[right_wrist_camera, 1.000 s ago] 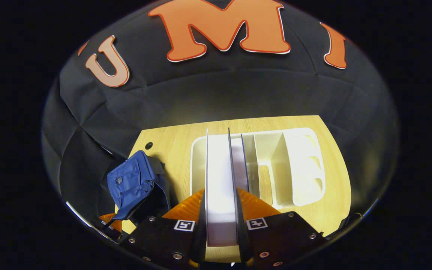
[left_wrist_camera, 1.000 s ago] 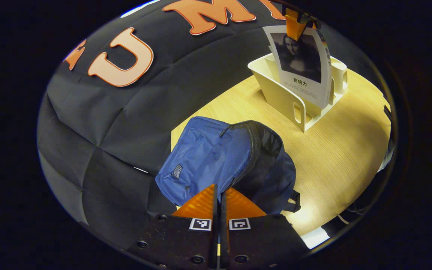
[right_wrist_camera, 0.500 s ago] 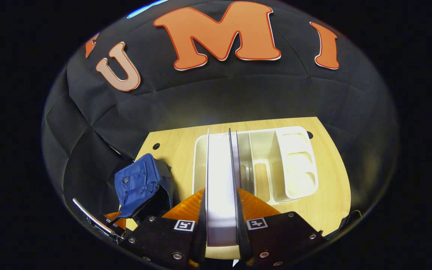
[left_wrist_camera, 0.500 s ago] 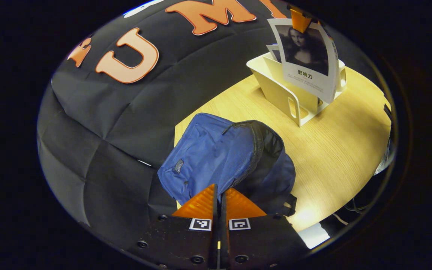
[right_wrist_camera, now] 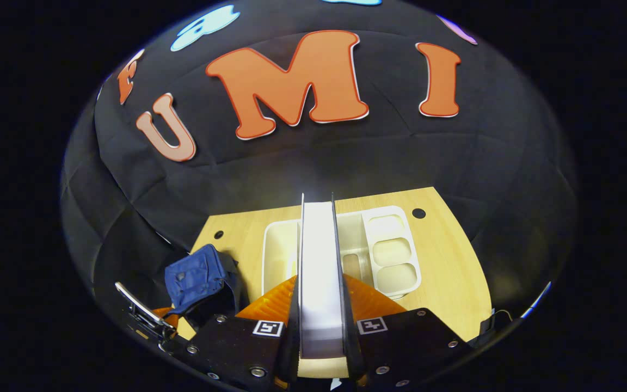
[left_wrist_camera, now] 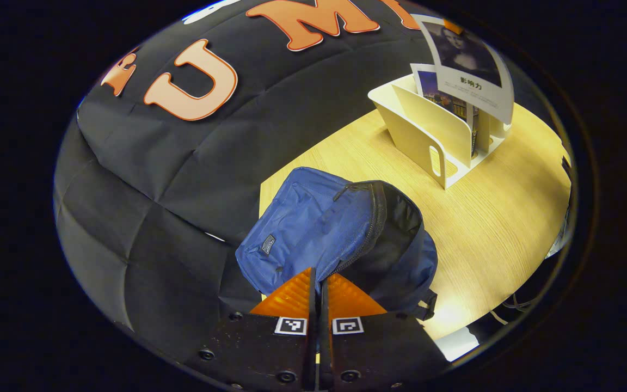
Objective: Open the schoolbag, grab two books from the bookshelf and put them into the schoolbag.
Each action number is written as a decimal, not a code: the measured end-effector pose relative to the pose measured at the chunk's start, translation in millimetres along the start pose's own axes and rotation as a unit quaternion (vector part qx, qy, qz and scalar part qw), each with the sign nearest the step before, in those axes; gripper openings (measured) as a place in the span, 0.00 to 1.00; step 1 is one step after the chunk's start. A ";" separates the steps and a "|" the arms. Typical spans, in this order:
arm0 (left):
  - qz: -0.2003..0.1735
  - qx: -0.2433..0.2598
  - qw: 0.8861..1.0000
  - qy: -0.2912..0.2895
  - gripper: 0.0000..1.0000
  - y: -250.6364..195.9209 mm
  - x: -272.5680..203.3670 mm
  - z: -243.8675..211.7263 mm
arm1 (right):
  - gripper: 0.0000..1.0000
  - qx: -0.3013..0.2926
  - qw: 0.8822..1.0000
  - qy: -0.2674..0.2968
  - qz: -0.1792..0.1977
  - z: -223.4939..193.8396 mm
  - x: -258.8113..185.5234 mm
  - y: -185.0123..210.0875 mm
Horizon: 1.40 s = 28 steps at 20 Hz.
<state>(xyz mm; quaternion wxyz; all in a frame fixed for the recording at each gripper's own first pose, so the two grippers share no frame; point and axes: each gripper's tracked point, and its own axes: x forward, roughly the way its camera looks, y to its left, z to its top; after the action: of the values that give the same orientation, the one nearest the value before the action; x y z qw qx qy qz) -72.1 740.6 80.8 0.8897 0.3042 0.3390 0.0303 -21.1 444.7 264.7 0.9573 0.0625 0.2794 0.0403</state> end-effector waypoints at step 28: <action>0.005 -0.001 1.000 0.010 0.03 -17.4 5.5 -11.5 | 0.29 -0.014 0.997 -0.042 -0.069 -6.6 -106.1 -103.2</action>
<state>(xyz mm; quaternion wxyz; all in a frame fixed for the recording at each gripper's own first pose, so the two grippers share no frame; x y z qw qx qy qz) -77.7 733.9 61.0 0.8863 0.3048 0.3467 0.0380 -109.5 331.3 300.8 0.9694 0.0316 0.2422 -0.0247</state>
